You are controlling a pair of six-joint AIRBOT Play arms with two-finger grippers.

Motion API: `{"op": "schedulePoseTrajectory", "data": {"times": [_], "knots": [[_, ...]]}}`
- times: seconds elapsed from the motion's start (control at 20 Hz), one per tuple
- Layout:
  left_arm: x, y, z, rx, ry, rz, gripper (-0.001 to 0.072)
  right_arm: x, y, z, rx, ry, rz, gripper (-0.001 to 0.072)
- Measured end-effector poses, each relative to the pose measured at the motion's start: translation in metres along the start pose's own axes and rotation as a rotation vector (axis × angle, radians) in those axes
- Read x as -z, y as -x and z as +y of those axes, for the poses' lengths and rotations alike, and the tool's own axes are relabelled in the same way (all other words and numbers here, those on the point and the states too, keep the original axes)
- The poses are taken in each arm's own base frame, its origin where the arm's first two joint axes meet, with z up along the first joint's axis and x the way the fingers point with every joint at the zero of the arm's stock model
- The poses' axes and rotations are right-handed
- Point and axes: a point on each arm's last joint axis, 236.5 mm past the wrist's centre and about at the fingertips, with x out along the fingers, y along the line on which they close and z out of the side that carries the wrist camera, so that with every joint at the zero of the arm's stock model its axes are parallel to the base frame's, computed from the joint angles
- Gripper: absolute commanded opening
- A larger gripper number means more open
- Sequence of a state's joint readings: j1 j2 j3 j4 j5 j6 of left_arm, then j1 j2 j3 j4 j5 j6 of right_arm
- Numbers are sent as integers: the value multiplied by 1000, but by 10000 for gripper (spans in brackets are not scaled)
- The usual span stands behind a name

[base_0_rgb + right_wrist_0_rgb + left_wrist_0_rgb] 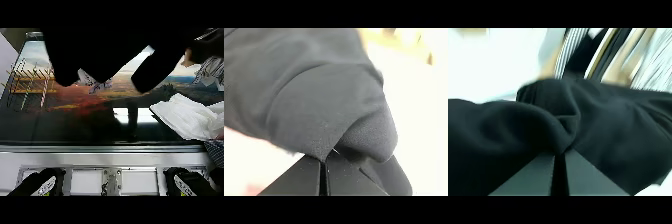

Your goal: Fold the clothes and pants, and hang the long-sleeved shirts on hangers.

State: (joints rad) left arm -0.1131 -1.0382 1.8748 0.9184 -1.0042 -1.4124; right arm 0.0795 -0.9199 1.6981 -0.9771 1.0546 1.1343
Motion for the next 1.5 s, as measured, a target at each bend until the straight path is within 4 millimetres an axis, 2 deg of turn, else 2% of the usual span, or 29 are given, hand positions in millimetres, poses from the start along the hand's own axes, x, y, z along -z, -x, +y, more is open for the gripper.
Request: {"op": "schedulePoseTrajectory", "data": {"times": [0.1,0.2,0.25,0.35,0.45,0.6,0.7,0.75,0.85,0.95,1.0,1.05,1.1,1.15,1.25,1.35,1.5], "knots": [[-19,36,-27,16,-33,-106,23,-27,30,11,22,33,-84,25],[-25,58,-42,29,-42,-168,23,-41,47,17,30,35,-126,25],[-23,63,-45,31,-41,-181,22,-42,50,18,31,28,-132,25],[-11,59,-39,24,-21,-171,23,-37,45,17,25,2,-106,24],[15,39,-23,8,15,-110,23,-19,28,10,17,-26,-37,24],[71,-4,11,-24,84,43,22,30,-9,-13,32,-71,117,22],[126,-29,29,-36,146,198,22,75,-29,-29,56,-99,238,22],[160,-37,35,-39,177,292,22,103,-36,-35,64,-112,307,23],[230,-42,32,-27,223,478,23,155,-43,-40,71,-145,431,23],[300,-34,15,10,250,667,23,206,-45,-39,67,-183,542,23],[334,-26,2,35,258,758,147,227,-44,-38,65,-199,588,23],[364,-19,-10,62,259,838,549,247,-44,-36,60,-215,632,23],[387,-12,-20,83,259,900,715,262,-43,-35,57,-229,664,24],[407,-6,-28,99,257,959,669,276,-42,-33,53,-242,693,24],[423,-3,-31,105,249,1012,669,292,-40,-31,53,-259,726,23],[414,-10,-23,89,239,1009,669,300,-39,-30,53,-267,742,24],[393,-23,6,27,248,969,668,305,-39,-30,54,-276,753,24]]}}
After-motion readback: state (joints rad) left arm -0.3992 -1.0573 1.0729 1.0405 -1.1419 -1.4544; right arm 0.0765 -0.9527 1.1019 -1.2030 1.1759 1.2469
